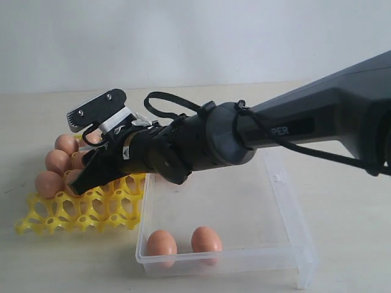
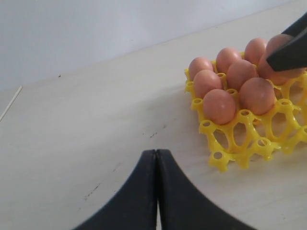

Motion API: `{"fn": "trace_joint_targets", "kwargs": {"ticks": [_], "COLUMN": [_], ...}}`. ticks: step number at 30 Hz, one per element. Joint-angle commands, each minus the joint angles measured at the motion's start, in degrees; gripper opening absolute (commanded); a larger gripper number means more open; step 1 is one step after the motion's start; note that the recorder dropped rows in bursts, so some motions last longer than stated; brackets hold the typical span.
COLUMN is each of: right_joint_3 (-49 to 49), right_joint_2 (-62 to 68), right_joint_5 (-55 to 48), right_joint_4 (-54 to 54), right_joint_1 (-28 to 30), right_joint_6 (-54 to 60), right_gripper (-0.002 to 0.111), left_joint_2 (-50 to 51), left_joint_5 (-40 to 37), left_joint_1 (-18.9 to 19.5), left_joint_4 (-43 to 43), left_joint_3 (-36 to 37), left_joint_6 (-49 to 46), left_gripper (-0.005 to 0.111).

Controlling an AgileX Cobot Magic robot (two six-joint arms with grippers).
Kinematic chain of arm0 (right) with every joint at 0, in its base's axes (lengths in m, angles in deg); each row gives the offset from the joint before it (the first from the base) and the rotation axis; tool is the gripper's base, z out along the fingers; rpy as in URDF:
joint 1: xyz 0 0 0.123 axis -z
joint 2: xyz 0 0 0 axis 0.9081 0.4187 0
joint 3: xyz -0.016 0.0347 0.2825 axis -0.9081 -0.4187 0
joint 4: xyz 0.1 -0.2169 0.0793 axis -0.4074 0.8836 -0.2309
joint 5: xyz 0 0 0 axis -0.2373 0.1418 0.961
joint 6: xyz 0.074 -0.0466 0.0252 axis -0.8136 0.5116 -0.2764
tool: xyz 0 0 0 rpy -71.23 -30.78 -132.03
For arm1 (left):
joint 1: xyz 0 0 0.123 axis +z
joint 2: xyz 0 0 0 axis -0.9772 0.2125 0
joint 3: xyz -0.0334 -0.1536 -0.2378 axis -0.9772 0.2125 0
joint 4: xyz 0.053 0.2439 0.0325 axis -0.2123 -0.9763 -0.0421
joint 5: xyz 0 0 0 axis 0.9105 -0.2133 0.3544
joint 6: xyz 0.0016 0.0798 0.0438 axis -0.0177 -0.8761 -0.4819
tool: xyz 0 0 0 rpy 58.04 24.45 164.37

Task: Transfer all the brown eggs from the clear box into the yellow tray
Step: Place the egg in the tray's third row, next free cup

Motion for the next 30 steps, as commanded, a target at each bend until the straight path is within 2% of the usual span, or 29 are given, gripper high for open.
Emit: {"fn": "trace_joint_targets", "kwargs": {"ticks": [1, 4, 8, 11, 19, 25, 30], "right_joint_3": [-0.17, -0.17, -0.17, -0.17, -0.17, -0.17, -0.17], "right_joint_2": [0.96, 1.18, 1.18, 1.18, -2.83, -15.31, -20.57], "right_joint_5": [1.81, 0.94, 1.09, 0.05, -8.58, -28.65, -53.61], "right_joint_4": [0.15, 0.15, 0.15, 0.15, -0.07, 0.23, -0.48], "right_joint_1": [-0.32, -0.32, -0.32, -0.32, -0.32, -0.32, 0.99], "right_joint_6": [-0.53, -0.53, -0.53, -0.53, -0.53, -3.72, -7.28], "right_gripper": [0.026, 0.033, 0.051, 0.06, 0.06, 0.059, 0.059], "left_joint_2": [-0.35, -0.35, -0.35, -0.35, -0.35, -0.35, -0.35], "left_joint_5": [0.43, 0.43, 0.43, 0.43, 0.43, 0.43, 0.43], "left_joint_1": [-0.11, -0.11, -0.11, -0.11, -0.11, -0.11, -0.11], "left_joint_4": [0.0, 0.0, 0.0, 0.0, 0.0, 0.0, 0.0], "left_joint_3": [-0.23, -0.23, -0.23, -0.23, -0.23, -0.23, -0.23], "left_joint_6": [0.28, 0.28, 0.28, 0.28, 0.28, 0.28, 0.28], "left_gripper": [0.0, 0.0, 0.0, 0.0, 0.0, 0.0, 0.0]}}
